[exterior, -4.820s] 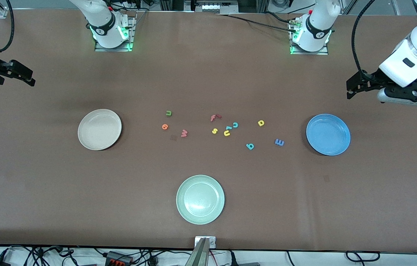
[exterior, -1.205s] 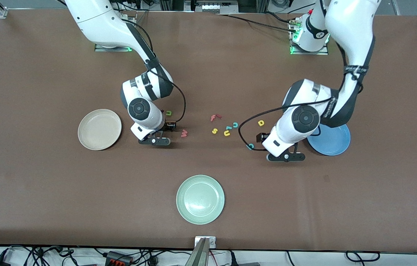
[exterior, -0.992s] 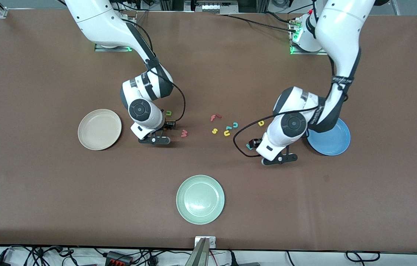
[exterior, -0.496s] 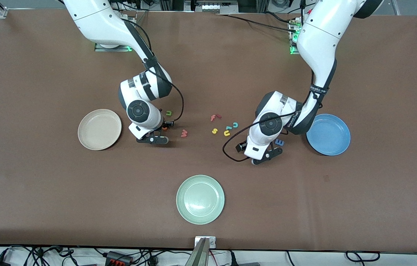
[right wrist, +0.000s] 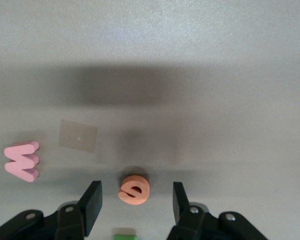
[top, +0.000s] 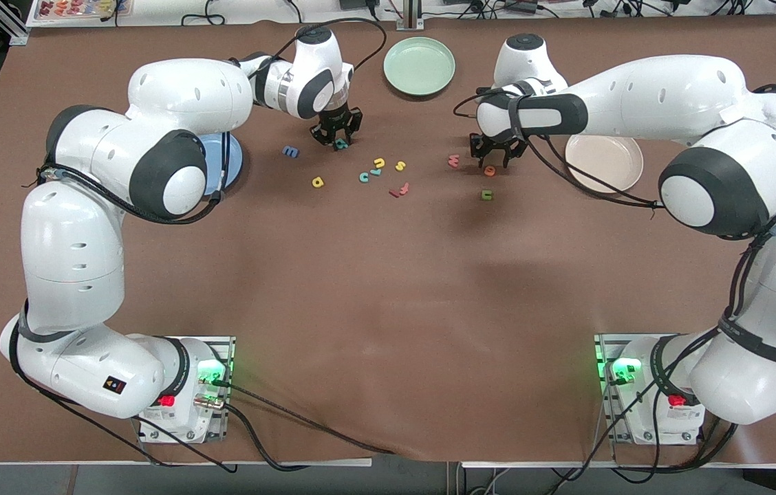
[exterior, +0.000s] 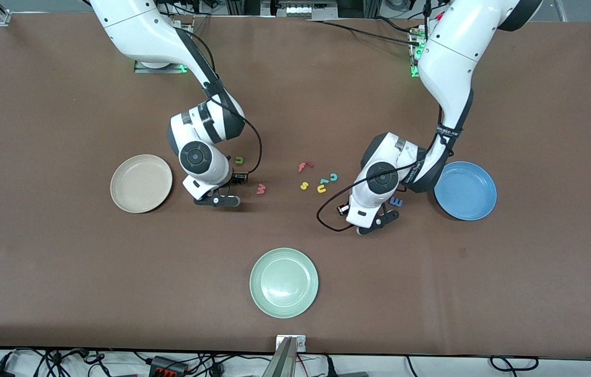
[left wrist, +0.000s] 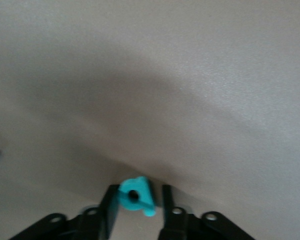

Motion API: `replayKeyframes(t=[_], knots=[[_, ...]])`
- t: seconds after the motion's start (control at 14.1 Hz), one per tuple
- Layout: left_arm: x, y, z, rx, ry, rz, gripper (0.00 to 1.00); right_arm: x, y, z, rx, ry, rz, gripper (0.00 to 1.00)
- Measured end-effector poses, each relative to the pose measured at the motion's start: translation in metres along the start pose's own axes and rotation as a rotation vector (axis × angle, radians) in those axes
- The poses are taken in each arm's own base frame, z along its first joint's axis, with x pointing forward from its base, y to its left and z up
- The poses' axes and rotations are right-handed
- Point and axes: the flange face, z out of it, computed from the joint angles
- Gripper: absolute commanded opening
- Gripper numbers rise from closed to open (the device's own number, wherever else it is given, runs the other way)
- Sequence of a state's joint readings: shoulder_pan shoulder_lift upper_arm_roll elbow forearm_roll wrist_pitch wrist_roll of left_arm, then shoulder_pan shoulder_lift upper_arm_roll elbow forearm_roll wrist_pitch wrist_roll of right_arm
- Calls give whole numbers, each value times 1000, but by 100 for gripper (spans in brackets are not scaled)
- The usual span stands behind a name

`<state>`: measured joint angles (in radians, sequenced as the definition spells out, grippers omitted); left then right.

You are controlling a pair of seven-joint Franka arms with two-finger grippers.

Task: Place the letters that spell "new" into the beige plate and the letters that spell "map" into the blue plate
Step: 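Grasp the orange e with the right gripper while the left gripper grasps the cyan a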

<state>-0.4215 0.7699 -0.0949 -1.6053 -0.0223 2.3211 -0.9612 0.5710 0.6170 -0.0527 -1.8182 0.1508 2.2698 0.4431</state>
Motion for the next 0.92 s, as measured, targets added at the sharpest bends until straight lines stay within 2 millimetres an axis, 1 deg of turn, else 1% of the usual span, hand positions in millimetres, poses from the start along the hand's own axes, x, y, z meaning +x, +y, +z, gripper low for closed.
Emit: replayKeyframes(t=[0.07,0.21,0.35,0.5,0.57,0.71,0.78,0.85,0.92], knots=[[0,0,0,0,0,1,25,0,0,2,0,1,0,65],[0,0,0,0,0,1,9,0,0,6,-3,-3,1,65],[0,0,0,0,0,1,6,0,1,10,-6,-6,2,63],[0,0,0,0,0,3,5,0,0,15,-10,-12,1,58],[0,0,-1,0,0,8,5,0,0,15,-9,-11,0,50],[2,-2,-4,18,-10,49,5,-1,-2,13,-8,-8,-2,21],[6,-5,-12,37,-19,87,5,-1,-3,12,-6,-7,-3,8],[12,-10,-24,55,-28,131,5,-2,-4,11,-5,-7,-2,2],[21,-17,-42,68,-38,187,5,-2,-4,11,-6,-7,-2,1]])
